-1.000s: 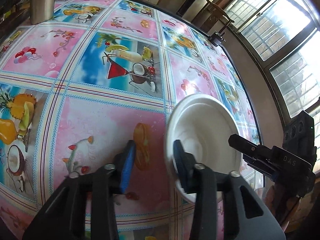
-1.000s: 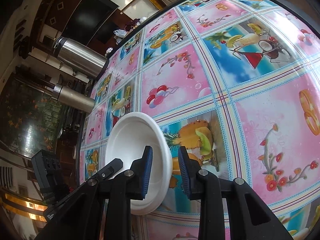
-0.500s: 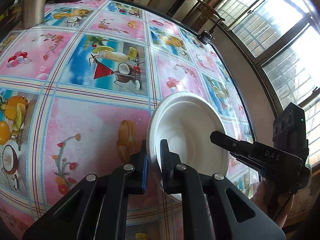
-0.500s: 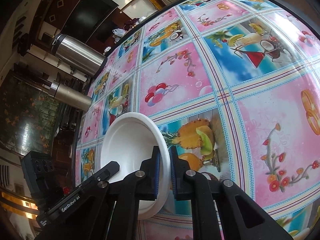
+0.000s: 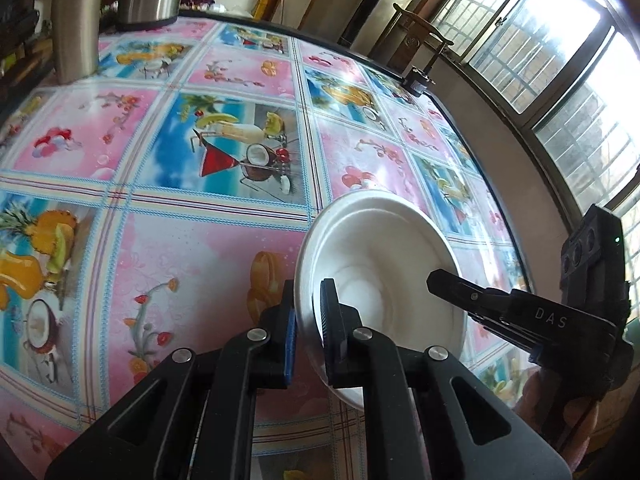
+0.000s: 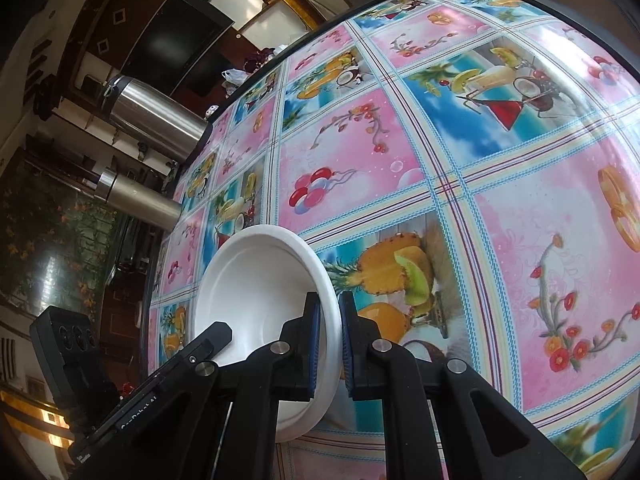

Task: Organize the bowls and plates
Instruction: 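Carry the white bowl with both tools toward the red plate stack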

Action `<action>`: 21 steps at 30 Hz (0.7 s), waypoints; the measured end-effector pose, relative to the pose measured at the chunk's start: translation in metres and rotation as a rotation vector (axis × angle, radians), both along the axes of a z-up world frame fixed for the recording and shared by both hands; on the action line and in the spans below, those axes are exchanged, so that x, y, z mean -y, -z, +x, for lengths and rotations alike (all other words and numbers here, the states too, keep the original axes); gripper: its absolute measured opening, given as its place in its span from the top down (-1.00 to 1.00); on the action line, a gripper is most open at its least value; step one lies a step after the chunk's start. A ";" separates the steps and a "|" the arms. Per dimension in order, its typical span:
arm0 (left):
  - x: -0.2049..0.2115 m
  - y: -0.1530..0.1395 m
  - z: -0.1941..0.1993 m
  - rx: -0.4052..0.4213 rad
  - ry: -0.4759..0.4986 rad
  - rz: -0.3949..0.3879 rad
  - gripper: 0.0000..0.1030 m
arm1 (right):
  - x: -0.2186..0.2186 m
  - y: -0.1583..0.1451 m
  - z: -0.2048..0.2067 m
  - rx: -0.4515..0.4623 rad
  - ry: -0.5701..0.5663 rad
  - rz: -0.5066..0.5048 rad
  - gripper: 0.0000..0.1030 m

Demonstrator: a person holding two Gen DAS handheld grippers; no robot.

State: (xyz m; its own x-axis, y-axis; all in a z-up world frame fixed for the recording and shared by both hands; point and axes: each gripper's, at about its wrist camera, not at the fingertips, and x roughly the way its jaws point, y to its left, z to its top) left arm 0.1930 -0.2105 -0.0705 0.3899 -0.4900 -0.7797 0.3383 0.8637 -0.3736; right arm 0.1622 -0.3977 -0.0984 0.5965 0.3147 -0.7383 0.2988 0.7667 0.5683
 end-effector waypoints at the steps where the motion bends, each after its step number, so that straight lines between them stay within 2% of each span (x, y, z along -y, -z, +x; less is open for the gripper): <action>1: 0.000 -0.002 -0.005 0.024 -0.007 0.021 0.84 | -0.001 0.000 -0.002 0.001 -0.001 -0.002 0.80; 9: -0.016 -0.012 -0.036 0.137 -0.070 0.098 0.83 | -0.022 -0.004 -0.017 0.033 -0.026 0.006 0.78; 14: -0.037 -0.014 -0.055 0.168 -0.101 0.139 0.81 | -0.044 -0.012 -0.030 0.069 -0.055 -0.006 0.77; 21: -0.071 -0.032 -0.080 0.222 -0.159 0.161 0.81 | -0.086 -0.022 -0.042 0.101 -0.121 0.001 0.76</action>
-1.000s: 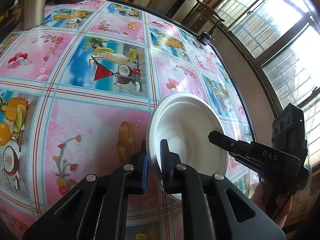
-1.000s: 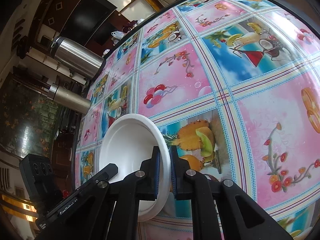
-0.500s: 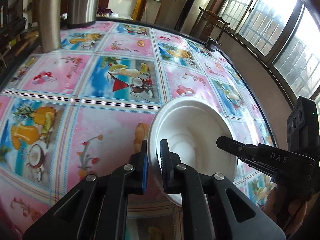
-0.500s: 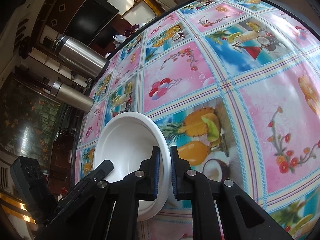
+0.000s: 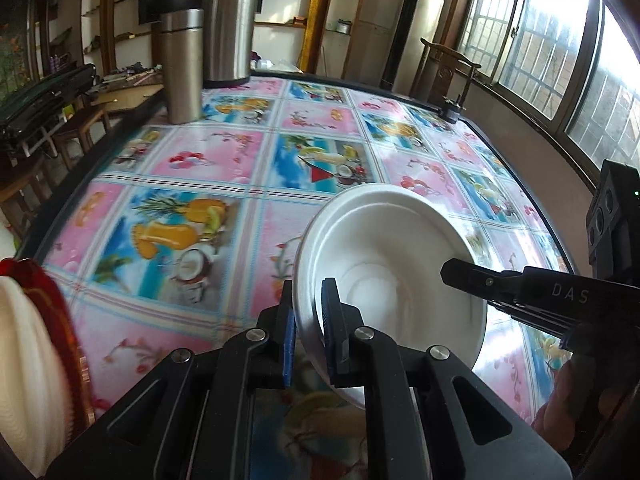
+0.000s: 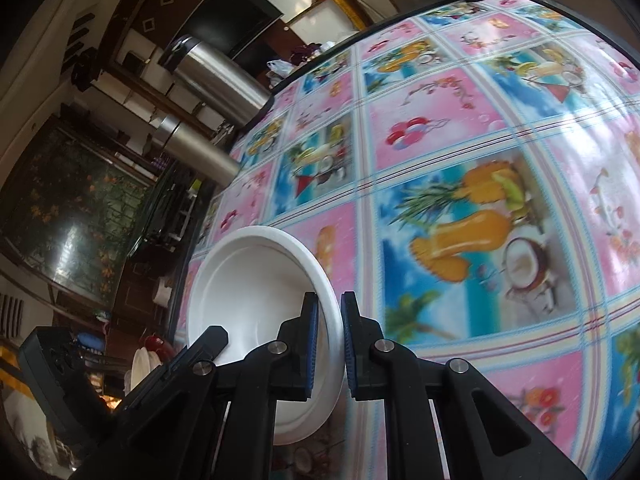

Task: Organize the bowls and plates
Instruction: 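Carry the white bowl with both tools toward the red plate stack, then lower the white bowl with both tools onto the beige plate in the stack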

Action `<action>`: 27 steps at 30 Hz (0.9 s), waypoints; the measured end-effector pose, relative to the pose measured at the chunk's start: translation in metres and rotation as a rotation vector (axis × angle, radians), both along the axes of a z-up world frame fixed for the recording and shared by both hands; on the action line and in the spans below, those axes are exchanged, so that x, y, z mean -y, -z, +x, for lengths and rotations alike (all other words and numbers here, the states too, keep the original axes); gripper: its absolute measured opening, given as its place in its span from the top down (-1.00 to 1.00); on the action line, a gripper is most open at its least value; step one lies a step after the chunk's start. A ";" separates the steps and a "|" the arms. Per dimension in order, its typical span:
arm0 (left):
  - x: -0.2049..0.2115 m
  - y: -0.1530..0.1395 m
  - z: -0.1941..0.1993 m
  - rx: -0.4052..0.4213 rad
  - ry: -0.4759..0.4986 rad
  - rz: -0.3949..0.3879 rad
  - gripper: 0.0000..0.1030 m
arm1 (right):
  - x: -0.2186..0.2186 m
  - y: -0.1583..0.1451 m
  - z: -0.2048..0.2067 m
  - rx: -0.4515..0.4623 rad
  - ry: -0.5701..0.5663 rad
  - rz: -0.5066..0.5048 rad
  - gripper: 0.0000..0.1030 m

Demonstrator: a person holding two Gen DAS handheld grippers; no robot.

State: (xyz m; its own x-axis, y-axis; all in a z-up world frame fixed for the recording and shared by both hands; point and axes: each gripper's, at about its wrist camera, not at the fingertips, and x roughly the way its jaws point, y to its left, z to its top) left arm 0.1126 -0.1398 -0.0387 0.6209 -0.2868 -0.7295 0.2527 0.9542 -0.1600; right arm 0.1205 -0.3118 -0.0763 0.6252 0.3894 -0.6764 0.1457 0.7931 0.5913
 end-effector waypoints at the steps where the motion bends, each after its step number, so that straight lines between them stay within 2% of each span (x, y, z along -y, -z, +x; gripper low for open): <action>1: -0.005 -0.002 -0.004 0.009 -0.009 0.001 0.81 | -0.005 -0.002 -0.001 0.005 -0.008 -0.001 0.76; 12: -0.057 -0.024 -0.038 0.077 -0.084 -0.005 0.79 | -0.062 -0.039 -0.023 0.080 -0.089 -0.035 0.76; 16: -0.093 -0.039 -0.051 0.106 -0.139 -0.017 0.78 | -0.091 -0.056 -0.026 0.110 -0.148 -0.016 0.76; 22: -0.156 -0.064 -0.071 0.153 -0.266 0.011 0.78 | -0.174 -0.087 -0.027 0.190 -0.285 -0.032 0.76; 27: -0.203 -0.063 -0.080 0.136 -0.354 0.043 0.78 | -0.242 -0.090 -0.027 0.221 -0.377 -0.095 0.76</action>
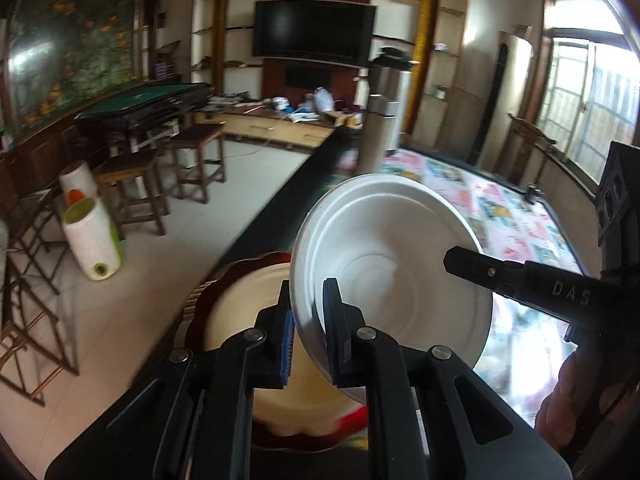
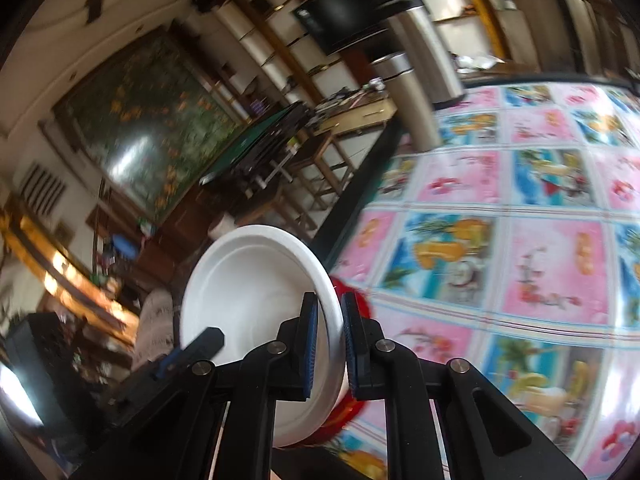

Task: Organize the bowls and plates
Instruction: 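Lower the white bowl with both tools onto the beige plate in the stack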

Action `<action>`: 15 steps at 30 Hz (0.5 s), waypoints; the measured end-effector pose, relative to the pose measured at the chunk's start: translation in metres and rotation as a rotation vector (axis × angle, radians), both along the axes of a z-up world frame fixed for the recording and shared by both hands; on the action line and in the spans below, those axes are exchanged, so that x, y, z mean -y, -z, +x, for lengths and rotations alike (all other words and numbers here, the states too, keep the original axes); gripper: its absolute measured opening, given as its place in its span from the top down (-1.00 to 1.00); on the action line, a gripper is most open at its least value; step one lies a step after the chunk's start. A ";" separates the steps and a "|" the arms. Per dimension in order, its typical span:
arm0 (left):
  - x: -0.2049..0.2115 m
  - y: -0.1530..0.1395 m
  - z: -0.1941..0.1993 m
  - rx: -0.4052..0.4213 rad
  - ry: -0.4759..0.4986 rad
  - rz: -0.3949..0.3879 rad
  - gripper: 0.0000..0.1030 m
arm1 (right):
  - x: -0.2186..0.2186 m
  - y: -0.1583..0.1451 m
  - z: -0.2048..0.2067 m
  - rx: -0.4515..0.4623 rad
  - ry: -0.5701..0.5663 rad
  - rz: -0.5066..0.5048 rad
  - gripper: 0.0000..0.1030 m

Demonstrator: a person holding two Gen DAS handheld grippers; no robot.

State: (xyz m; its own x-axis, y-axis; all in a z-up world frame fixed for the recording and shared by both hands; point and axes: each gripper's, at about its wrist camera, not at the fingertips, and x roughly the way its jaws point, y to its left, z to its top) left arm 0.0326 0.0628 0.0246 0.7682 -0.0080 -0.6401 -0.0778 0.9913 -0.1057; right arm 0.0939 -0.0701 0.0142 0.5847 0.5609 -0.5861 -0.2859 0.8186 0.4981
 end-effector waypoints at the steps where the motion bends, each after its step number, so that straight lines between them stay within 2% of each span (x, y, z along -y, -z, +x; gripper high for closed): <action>1: -0.005 0.003 0.000 -0.009 -0.011 -0.003 0.77 | -0.009 0.001 -0.001 0.006 -0.009 -0.016 0.76; 5: -0.019 0.026 0.003 -0.063 -0.060 0.004 0.76 | -0.049 0.016 -0.007 0.037 -0.027 -0.134 0.75; 11: -0.029 0.045 0.008 -0.114 -0.084 0.007 0.71 | -0.075 0.031 -0.019 0.120 -0.012 -0.291 0.69; 12: -0.028 0.046 0.009 -0.119 -0.090 0.018 0.62 | -0.075 0.031 -0.020 0.140 0.000 -0.314 0.69; 13: -0.028 0.047 0.008 -0.122 -0.099 0.029 0.38 | -0.076 0.031 -0.020 0.155 0.008 -0.332 0.68; 14: -0.029 0.048 0.007 -0.123 -0.111 0.043 0.24 | -0.077 0.033 -0.021 0.161 0.011 -0.347 0.68; 15: -0.029 0.048 0.005 -0.118 -0.123 0.059 -0.08 | -0.077 0.034 -0.021 0.158 0.012 -0.349 0.67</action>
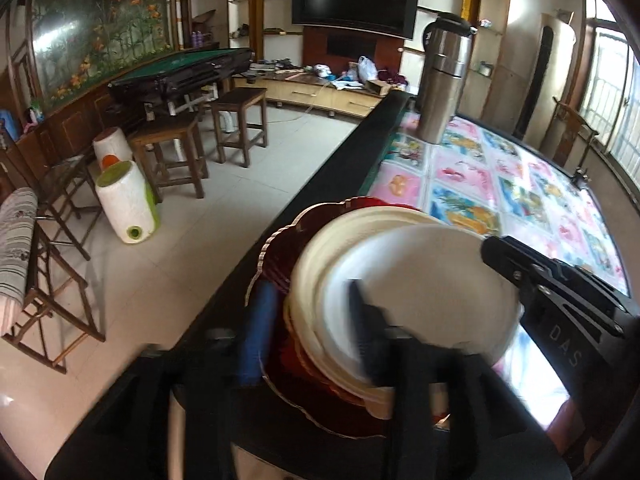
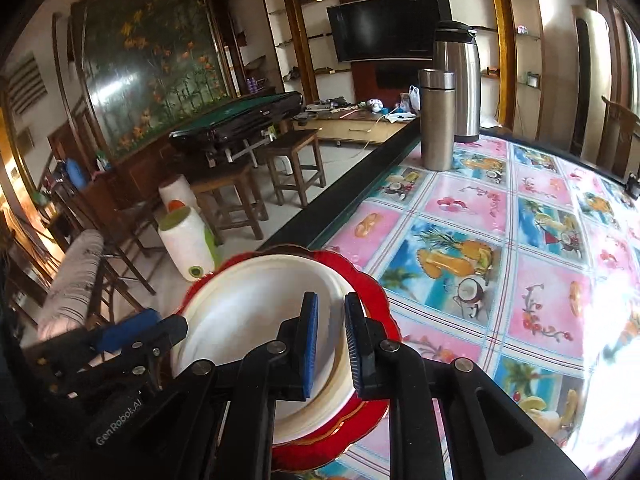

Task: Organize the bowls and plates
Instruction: 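Lower the white bowl with both tools onto the beige plate in the stack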

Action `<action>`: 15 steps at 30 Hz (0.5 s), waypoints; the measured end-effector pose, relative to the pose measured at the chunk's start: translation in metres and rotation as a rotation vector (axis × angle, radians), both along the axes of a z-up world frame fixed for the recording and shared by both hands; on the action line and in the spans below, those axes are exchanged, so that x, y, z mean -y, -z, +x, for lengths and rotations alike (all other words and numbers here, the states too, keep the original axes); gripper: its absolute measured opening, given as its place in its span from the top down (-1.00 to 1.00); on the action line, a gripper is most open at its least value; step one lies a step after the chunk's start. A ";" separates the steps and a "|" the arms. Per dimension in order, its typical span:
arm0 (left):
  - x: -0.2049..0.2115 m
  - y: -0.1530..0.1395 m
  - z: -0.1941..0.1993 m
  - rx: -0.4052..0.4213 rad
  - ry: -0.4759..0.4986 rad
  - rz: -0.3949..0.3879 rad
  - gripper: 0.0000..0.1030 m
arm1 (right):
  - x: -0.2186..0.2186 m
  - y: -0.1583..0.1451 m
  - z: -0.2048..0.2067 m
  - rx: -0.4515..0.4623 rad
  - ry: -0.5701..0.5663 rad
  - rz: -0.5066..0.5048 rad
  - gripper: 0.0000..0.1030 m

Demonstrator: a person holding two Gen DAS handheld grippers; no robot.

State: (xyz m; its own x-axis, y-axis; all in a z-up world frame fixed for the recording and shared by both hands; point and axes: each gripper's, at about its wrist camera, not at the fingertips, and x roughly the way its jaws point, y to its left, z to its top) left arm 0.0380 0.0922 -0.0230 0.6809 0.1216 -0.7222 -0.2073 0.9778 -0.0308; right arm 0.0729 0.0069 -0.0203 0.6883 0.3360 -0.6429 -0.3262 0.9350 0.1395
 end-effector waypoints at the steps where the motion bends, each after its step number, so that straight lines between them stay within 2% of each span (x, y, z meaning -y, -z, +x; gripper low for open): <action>1: 0.000 -0.002 -0.002 0.010 -0.009 0.014 -0.18 | 0.002 0.001 0.000 -0.006 0.001 0.007 0.67; 4: -0.009 -0.010 -0.015 0.062 -0.029 0.036 -0.18 | 0.016 -0.003 -0.003 -0.009 0.001 0.085 0.64; 6: -0.014 -0.018 -0.025 0.105 -0.037 0.045 -0.23 | 0.034 -0.013 -0.008 0.023 -0.003 0.164 0.46; 8: -0.015 -0.025 -0.034 0.142 -0.034 0.051 -0.37 | 0.050 -0.021 -0.013 0.062 -0.003 0.226 0.20; 9: -0.016 -0.026 -0.037 0.156 -0.033 0.053 -0.45 | 0.056 -0.026 -0.016 0.081 -0.001 0.241 0.18; 11: -0.016 -0.029 -0.040 0.169 -0.039 0.056 -0.47 | 0.061 -0.032 -0.020 0.110 -0.007 0.240 0.18; 15: -0.018 -0.025 -0.038 0.143 -0.046 0.027 -0.47 | 0.048 -0.028 -0.025 0.131 -0.027 0.162 0.19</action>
